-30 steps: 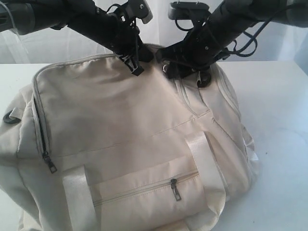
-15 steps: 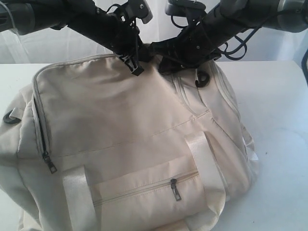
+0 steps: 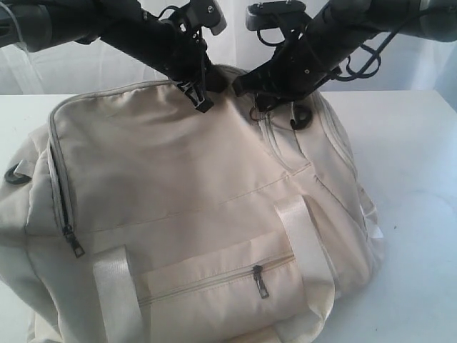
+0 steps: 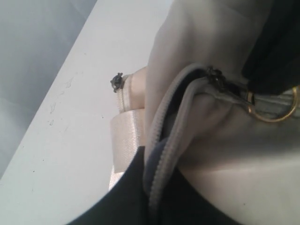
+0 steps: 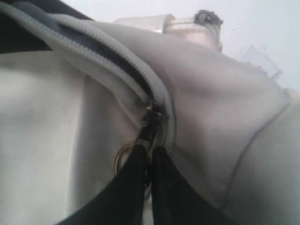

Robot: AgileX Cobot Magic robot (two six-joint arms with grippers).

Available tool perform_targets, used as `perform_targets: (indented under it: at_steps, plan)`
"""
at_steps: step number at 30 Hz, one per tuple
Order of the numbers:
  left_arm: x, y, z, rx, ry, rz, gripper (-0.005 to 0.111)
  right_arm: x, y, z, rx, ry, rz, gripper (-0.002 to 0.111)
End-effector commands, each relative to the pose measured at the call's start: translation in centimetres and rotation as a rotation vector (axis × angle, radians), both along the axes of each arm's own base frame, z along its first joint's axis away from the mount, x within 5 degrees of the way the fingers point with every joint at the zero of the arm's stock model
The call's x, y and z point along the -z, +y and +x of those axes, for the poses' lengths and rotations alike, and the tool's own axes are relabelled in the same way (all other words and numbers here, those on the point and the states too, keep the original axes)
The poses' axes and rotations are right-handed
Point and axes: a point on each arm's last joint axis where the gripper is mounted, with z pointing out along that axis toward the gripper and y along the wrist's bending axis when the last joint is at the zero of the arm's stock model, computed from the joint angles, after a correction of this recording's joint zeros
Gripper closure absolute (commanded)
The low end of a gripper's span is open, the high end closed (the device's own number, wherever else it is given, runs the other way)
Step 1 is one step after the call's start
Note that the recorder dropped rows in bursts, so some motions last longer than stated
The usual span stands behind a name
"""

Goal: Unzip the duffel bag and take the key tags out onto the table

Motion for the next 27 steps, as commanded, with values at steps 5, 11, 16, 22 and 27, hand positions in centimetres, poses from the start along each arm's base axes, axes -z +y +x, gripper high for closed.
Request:
perform_targets:
  at_steps: [5,11,16,22,27]
  plan:
    - [-1.0,0.6,0.4,-0.039,-0.044,-0.025,0.107,-1.9,-1.6,-1.8,-0.067,0.022,-0.134,0.108]
    - [-1.0,0.6,0.4,-0.040,-0.043,-0.026,0.107,-1.1,-2.2,-2.5,-0.091,0.104,-0.222,0.108]
    - [-1.0,0.6,0.4,-0.041,-0.047,-0.021,0.107,-0.8,-2.4,-2.8,-0.099,0.142,-0.236,0.108]
    - [-1.0,0.6,0.4,-0.042,-0.046,-0.022,0.107,-1.0,-2.1,-2.4,-0.078,0.106,-0.204,0.108]
    - [-1.0,0.6,0.4,-0.041,-0.045,-0.022,0.107,-1.4,-1.8,-1.7,-0.012,0.044,-0.139,0.095]
